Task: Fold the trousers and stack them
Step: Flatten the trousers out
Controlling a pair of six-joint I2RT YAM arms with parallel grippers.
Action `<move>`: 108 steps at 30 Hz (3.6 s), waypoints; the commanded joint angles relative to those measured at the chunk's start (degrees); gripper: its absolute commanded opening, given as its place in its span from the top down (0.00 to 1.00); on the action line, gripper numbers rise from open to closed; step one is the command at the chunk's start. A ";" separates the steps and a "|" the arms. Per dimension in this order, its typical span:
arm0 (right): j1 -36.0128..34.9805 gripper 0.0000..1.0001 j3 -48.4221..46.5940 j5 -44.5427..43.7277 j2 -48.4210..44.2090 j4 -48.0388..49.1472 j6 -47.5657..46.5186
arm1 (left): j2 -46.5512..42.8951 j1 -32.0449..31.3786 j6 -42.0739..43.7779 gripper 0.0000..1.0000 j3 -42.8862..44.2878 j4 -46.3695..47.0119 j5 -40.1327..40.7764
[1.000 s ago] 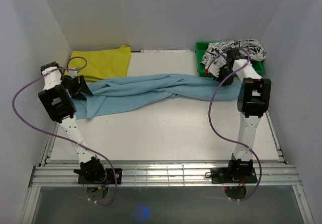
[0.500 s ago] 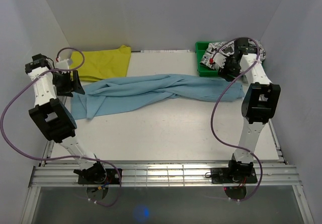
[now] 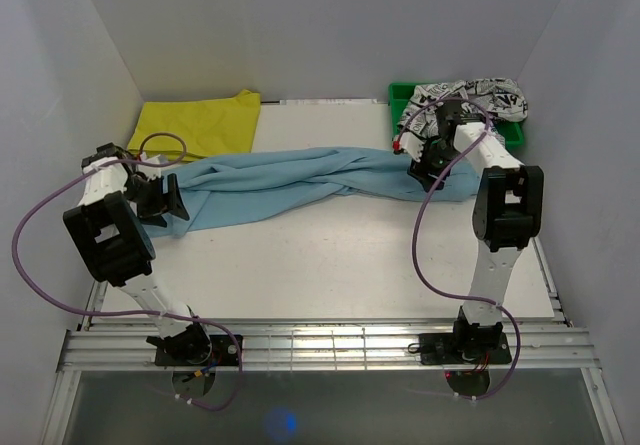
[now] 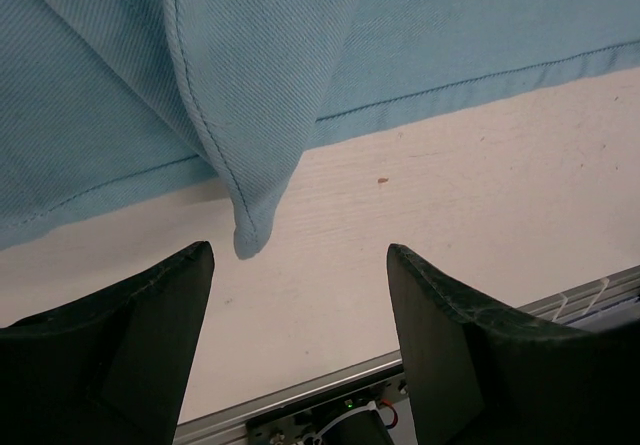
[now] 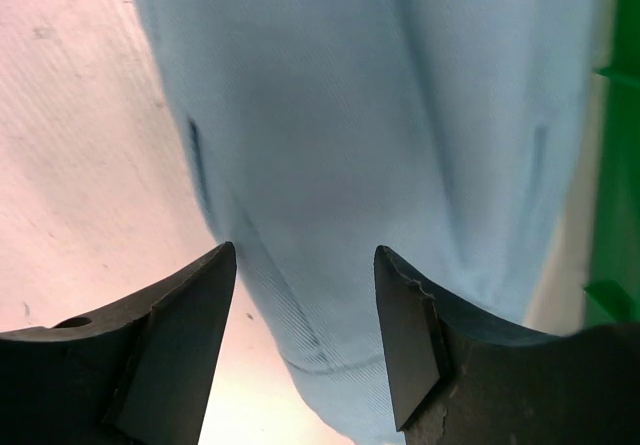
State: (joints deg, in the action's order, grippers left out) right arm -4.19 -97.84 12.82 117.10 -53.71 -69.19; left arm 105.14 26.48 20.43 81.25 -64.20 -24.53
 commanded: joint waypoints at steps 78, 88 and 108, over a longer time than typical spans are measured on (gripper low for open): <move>-5.92 0.92 24.46 -12.55 -15.84 26.20 11.44 | 5.07 -2.31 -4.17 0.97 3.81 4.88 -2.09; -5.83 0.92 20.24 -14.49 -19.62 24.89 11.45 | 4.19 -2.22 -1.27 1.00 15.85 -1.45 -4.29; 7.78 0.92 38.50 -10.54 -51.26 20.23 -4.10 | -10.21 21.77 25.76 1.00 20.99 -16.30 -9.14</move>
State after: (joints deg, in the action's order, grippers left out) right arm -0.05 -62.94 2.94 69.43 -31.35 -67.18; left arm 101.65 45.78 34.54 106.65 -77.08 -35.99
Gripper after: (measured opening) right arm 0.086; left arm 0.022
